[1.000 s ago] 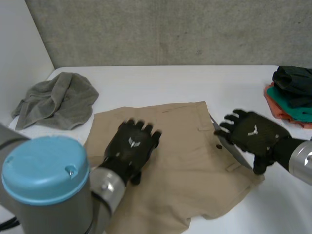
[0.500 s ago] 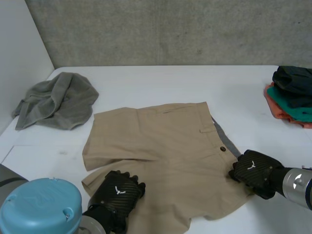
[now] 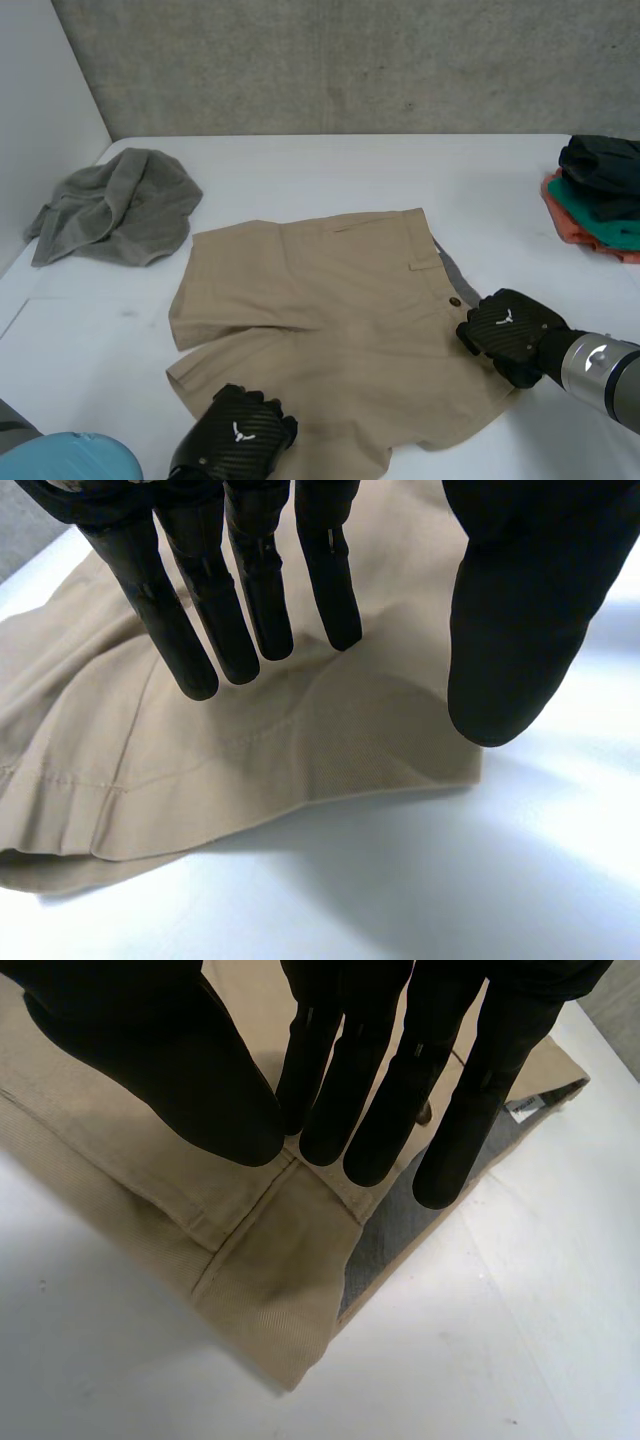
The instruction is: Fold the laundry.
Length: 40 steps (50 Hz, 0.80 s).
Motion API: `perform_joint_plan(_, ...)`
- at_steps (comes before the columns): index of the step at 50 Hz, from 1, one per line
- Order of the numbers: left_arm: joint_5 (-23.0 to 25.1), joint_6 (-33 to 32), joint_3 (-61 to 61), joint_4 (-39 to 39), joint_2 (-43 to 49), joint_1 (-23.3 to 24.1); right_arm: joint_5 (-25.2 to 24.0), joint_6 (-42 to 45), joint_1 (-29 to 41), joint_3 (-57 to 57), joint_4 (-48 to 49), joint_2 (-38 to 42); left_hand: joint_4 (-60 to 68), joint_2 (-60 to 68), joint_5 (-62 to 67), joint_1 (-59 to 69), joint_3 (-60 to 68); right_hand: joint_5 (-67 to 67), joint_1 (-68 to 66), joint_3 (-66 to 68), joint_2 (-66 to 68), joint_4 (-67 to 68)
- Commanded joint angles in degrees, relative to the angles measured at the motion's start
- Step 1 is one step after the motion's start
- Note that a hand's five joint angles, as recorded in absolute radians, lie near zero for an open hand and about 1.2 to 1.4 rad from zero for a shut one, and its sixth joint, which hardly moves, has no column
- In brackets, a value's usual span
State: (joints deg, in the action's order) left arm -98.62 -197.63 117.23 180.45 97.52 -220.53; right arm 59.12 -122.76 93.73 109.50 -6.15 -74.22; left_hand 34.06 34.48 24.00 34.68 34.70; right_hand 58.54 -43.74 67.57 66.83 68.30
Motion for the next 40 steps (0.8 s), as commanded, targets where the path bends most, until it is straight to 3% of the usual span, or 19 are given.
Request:
perform_joint_plan(1,0.0,-0.5,0.1,0.7,1.3,0.0,0.0,0.2,-0.4,0.0,0.3,0.0,5.4,5.0,5.5,4.8,4.8,11.5,-36.3,12.4,13.2,11.7)
perform_joint_plan(5,-0.1,-1.9,0.6,3.8,1.8,0.0,0.1,0.0,-0.4,0.0,0.3,-0.2,12.6,12.2,12.7,12.0,12.0,11.5,-36.3,12.4,13.2,11.7)
perform_joint_plan(10,-0.2,-6.0,1.2,10.4,2.2,-0.1,0.4,-0.1,-0.6,0.1,0.3,-1.9,45.9,45.4,45.9,45.2,45.2,-2.4,-22.4,-1.4,-0.7,-2.2)
perform_joint_plan(13,-0.2,-8.0,1.4,12.7,2.8,-0.6,0.4,-0.9,-0.8,0.2,0.3,-3.1,45.9,45.5,46.0,45.3,45.3,-9.8,-15.0,-8.8,-8.1,-9.6)
perform_joint_plan(14,-0.3,-9.2,1.4,13.3,3.3,-1.2,0.4,-2.0,-0.9,0.2,0.1,-4.3,45.9,45.5,46.0,45.3,45.3,-21.0,-3.8,-20.0,-19.3,-20.8)
perform_joint_plan(17,-0.3,-11.4,1.2,13.4,3.8,-3.0,0.4,-3.7,-1.0,0.2,-0.2,-6.6,45.9,45.5,46.0,45.3,45.3,-38.2,13.4,-37.2,-36.5,-38.0)
perform_joint_plan(19,-0.3,-12.2,0.9,13.4,3.8,-3.7,0.2,-4.1,-1.1,0.2,-0.3,-7.9,45.9,45.5,46.0,45.3,45.3,-43.3,18.5,-42.3,-41.6,-43.1)
perform_joint_plan(28,0.3,-12.3,-2.1,13.3,-0.8,-4.4,0.2,-1.7,-2.8,-0.3,-6.0,-11.6,45.9,45.5,46.0,45.3,45.3,-43.7,18.9,-42.7,-41.9,-43.4)
perform_joint_plan(40,0.3,-12.4,-8.0,13.3,-0.7,-8.9,-1.4,2.8,-4.1,1.3,-8.9,-7.3,45.9,45.5,46.0,45.3,45.3,-39.8,15.0,-38.8,-38.1,-39.6)
